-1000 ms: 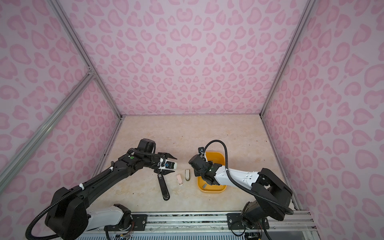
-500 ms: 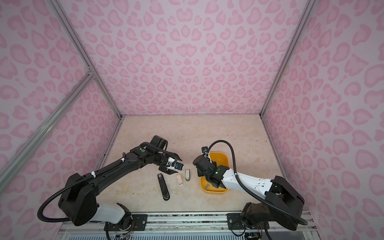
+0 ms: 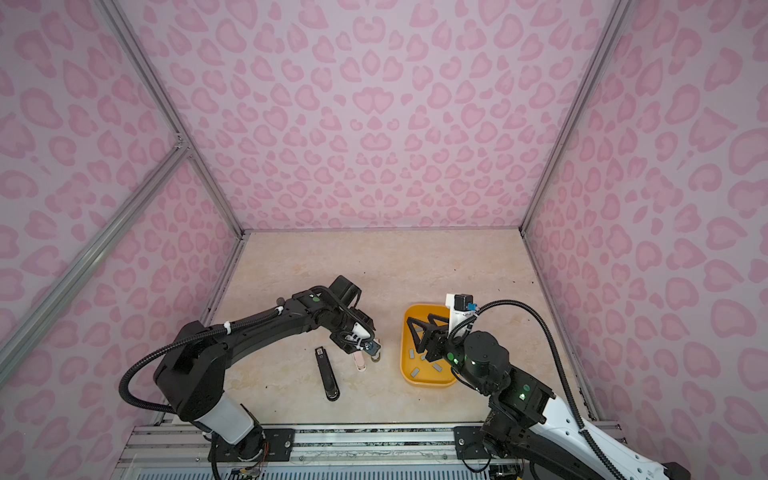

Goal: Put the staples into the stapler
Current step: 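Close the left gripper on the cream stapler while the right hovers by the tray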

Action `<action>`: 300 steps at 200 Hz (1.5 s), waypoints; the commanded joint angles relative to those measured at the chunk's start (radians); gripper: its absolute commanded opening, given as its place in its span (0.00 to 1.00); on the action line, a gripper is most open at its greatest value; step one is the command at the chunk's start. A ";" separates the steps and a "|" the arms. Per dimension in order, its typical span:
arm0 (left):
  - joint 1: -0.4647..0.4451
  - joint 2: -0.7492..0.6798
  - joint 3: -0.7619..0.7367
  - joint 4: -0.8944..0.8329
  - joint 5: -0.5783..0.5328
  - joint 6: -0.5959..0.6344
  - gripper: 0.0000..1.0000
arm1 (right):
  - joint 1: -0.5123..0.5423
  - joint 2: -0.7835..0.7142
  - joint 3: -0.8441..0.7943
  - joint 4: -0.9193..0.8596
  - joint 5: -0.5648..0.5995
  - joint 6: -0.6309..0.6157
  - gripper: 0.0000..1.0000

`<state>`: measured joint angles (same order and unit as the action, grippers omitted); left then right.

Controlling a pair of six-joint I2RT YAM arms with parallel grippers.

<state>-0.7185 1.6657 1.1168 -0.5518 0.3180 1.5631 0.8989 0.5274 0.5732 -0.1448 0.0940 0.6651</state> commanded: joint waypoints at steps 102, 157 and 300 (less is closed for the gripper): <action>-0.087 0.198 0.152 -0.087 -0.112 0.086 0.63 | 0.030 0.047 -0.043 0.187 -0.198 0.077 0.72; -0.118 0.239 0.178 -0.115 -0.156 0.070 0.57 | -0.005 -0.109 -0.016 -0.062 0.035 -0.014 0.82; -0.178 0.270 0.216 -0.195 -0.205 0.059 0.43 | -0.232 -0.236 -0.010 -0.185 -0.075 -0.053 0.88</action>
<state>-0.8948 1.9278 1.3258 -0.7105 0.1112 1.6222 0.6827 0.3069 0.5602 -0.3241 0.0441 0.6243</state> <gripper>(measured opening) 0.427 0.872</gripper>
